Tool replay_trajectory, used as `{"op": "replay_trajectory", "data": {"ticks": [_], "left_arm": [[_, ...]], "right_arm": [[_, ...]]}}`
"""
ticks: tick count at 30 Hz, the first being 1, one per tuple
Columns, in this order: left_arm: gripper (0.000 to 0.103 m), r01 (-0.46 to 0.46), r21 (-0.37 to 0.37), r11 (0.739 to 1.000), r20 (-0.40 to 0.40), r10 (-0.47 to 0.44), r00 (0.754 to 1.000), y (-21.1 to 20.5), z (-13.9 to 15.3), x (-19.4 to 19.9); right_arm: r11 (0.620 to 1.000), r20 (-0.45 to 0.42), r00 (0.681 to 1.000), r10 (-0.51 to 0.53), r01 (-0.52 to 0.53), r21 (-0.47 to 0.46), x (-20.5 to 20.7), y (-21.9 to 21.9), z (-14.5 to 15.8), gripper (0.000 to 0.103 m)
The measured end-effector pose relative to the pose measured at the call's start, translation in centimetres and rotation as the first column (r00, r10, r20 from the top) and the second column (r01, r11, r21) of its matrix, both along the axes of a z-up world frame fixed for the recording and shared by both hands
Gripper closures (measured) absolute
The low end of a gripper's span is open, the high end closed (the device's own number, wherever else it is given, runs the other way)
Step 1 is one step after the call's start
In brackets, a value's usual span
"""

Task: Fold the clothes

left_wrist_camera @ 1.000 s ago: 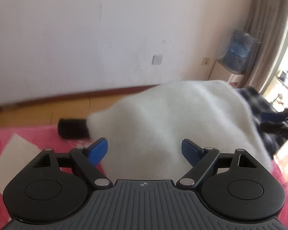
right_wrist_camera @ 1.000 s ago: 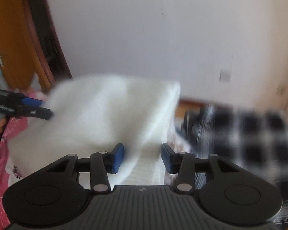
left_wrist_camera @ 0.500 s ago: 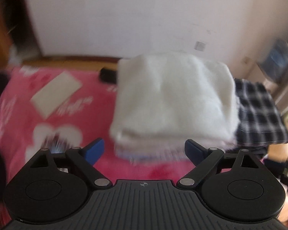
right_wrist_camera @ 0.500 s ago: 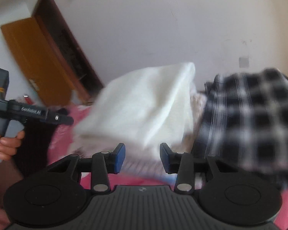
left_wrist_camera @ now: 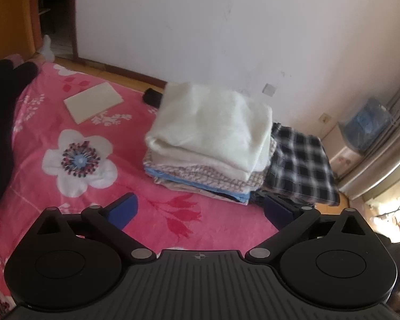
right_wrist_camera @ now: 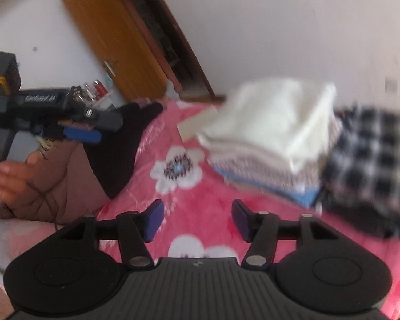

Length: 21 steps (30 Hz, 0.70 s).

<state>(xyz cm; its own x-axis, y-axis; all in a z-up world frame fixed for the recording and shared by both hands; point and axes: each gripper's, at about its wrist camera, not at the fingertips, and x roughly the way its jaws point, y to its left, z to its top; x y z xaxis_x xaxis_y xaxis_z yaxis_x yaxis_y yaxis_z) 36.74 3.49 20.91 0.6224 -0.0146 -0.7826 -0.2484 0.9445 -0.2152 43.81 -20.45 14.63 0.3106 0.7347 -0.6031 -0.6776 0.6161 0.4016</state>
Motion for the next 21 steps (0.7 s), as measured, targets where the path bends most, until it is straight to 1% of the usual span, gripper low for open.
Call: {"op": "replay_trajectory", "data": {"ticks": [2,5,7,9,10,11,12,13,14,15,19,20,21], "left_arm": [[0.001,-0.008,0.021,1.000,0.019,0.008,1.000,0.4,-0.3,-1.9],[0.001,-0.002,0.079,0.997,0.036,-0.001,0.999,1.2,-0.7,-5.3],[0.000,0.007,0.084,0.996,0.072,-0.013,0.997,1.9,-0.9,-8.1],[0.000,0.022,0.065,0.998,0.095,-0.028,0.995,2.6,-1.4,-10.7],[0.000,0.042,0.058,0.997,0.089,-0.047,0.995,2.8,-1.7,-11.8],[0.000,0.073,0.049,0.996,0.074,-0.076,0.994,3.0,-2.1,-12.9],[0.000,0.102,0.041,0.994,0.062,-0.104,0.993,3.1,-2.4,-14.0],[0.000,0.112,0.041,0.993,0.056,-0.114,0.992,3.0,-2.7,-14.9],[0.000,0.122,0.041,0.992,0.051,-0.124,0.991,2.9,-3.0,-15.8],[0.000,0.128,0.061,0.990,0.035,-0.130,0.991,2.4,-3.2,-16.4],[0.000,0.152,0.147,0.977,-0.021,-0.151,0.988,-0.1,-3.4,-18.6],[0.000,0.159,0.167,0.973,-0.018,-0.158,0.987,-0.8,-3.3,-19.2],[0.000,0.157,0.181,0.971,-0.012,-0.157,0.987,-1.3,-3.1,-19.8]], "right_arm": [[1.000,0.050,0.999,-0.015,0.016,-0.013,-1.3,1.4,0.8,0.036],[0.991,0.093,0.992,-0.086,0.095,-0.096,-4.1,2.7,1.3,0.035],[0.971,0.099,0.981,-0.166,0.180,-0.155,-6.3,3.1,1.2,0.034],[0.948,0.088,0.965,-0.246,0.258,-0.187,-9.7,3.2,1.4,0.032],[0.937,0.083,0.956,-0.280,0.292,-0.195,-11.3,3.3,1.2,0.030],[0.925,0.078,0.946,-0.314,0.324,-0.201,-12.9,3.3,1.0,0.025],[0.910,0.073,0.932,-0.355,0.362,-0.200,-14.6,3.4,1.0,0.023],[0.899,0.070,0.920,-0.385,0.391,-0.199,-16.1,3.6,1.0,0.023],[0.891,0.071,0.914,-0.400,0.406,-0.200,-17.2,3.8,1.0,0.022],[0.887,0.074,0.910,-0.409,0.415,-0.203,-18.3,3.9,1.2,0.018],[0.879,0.085,0.906,-0.414,0.422,-0.222,-22.3,4.4,2.6,0.007],[0.879,0.091,0.908,-0.408,0.418,-0.229,-23.3,4.4,2.9,0.003],[0.879,0.096,0.910,-0.403,0.414,-0.236,-24.2,4.4,3.2,0.002]]}}
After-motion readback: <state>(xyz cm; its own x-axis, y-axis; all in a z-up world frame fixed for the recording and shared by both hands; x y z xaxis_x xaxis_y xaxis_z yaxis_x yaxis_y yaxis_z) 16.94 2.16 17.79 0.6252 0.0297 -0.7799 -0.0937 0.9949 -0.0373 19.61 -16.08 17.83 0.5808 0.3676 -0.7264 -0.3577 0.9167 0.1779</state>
